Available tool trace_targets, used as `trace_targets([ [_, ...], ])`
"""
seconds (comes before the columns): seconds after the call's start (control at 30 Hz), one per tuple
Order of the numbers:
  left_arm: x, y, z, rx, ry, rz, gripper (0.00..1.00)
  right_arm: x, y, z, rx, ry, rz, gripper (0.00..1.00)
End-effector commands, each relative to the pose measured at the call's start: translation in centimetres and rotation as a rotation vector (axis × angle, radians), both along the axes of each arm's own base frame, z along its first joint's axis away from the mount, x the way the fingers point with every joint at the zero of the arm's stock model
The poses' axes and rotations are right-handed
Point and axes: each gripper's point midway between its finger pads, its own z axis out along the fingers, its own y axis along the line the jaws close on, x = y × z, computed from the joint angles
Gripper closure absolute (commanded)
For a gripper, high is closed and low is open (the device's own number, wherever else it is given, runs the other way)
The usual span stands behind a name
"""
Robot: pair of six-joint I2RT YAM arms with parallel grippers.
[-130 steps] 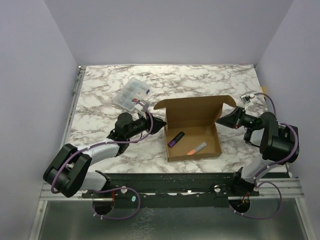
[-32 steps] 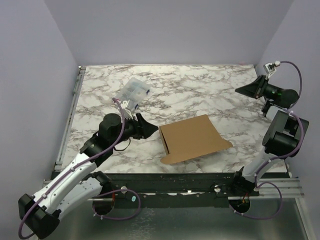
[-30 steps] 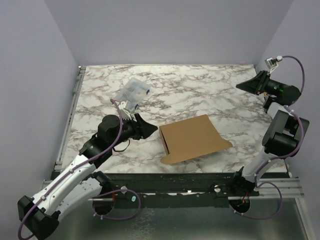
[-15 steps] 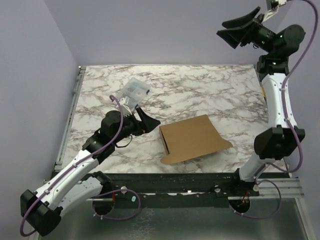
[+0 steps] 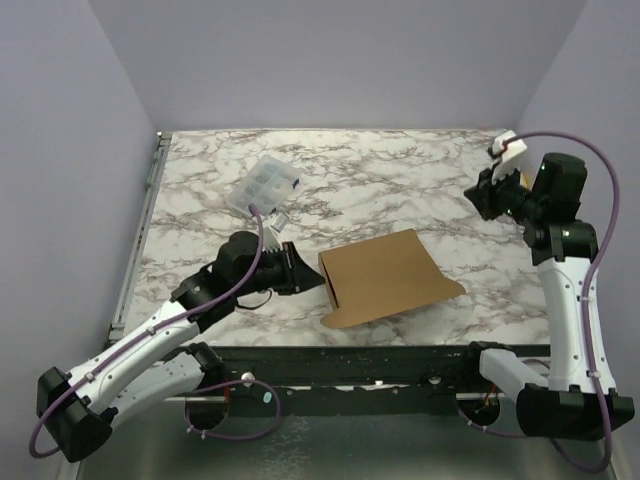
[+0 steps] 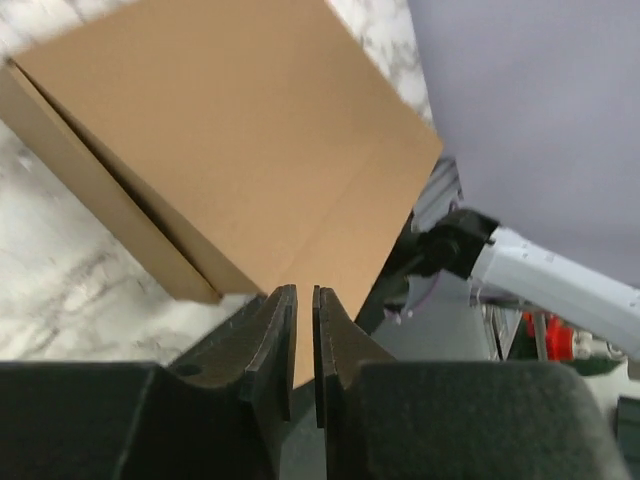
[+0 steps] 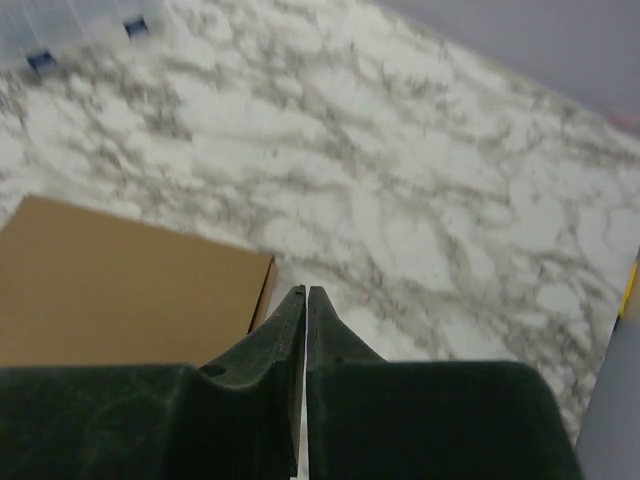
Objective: Fold the paper box
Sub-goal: Close the paper box at the center of the board.
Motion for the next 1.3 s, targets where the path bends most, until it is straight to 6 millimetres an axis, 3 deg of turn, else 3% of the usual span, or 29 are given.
trace_targets([
  [0.0,-4.8,-1.5,-4.7,0.095,0.156,-0.096,0.83,-6.4,-2.4,-8.9,-0.221,0.239,-0.006,0.94],
  [0.2,-7.8,-1.7,-7.3,0.149,0.184,-0.136,0.83,-10.8,-3.4,-17.3,-0.335,0.436,0.051,1.0],
  [0.37,-7.8,-1.2,-8.3,0.153,0.174,-0.092,0.83,-12.4,-3.7,-21.2,-0.37,0.511,0.077,0.99],
  [0.5,-7.4,-2.3,-8.4,0.129,0.174,-0.089,0.82,-13.5,-2.7,-23.2,-0.33,0.571,0.139,0.99],
  [0.67,-7.2,-4.0,-8.0,0.084,0.177,-0.099,0.8,-14.2,-1.5,-22.2,-0.282,0.578,0.2,0.94],
  [0.83,-7.7,-3.6,-6.6,0.024,0.204,-0.083,0.74,-13.4,-3.6,-21.7,-0.358,0.597,0.096,0.91],
  [0.97,-8.0,-0.8,-5.5,0.004,0.23,0.006,0.65,-12.6,-4.9,-20.4,-0.377,0.581,0.007,0.75],
  [1.07,-7.6,0.6,-3.8,-0.08,0.259,0.1,0.59,-11.8,-5.3,-18.2,-0.35,0.541,-0.047,0.63],
  [1.17,-6.8,0.9,-2.5,-0.17,0.31,0.187,0.48,-11.5,-3.6,-15.4,-0.229,0.535,-0.034,0.47],
  [1.27,-6.0,0.1,-2.6,-0.142,0.34,0.224,0.4,-12.3,-1.0,-15.2,-0.081,0.629,0.037,0.34],
])
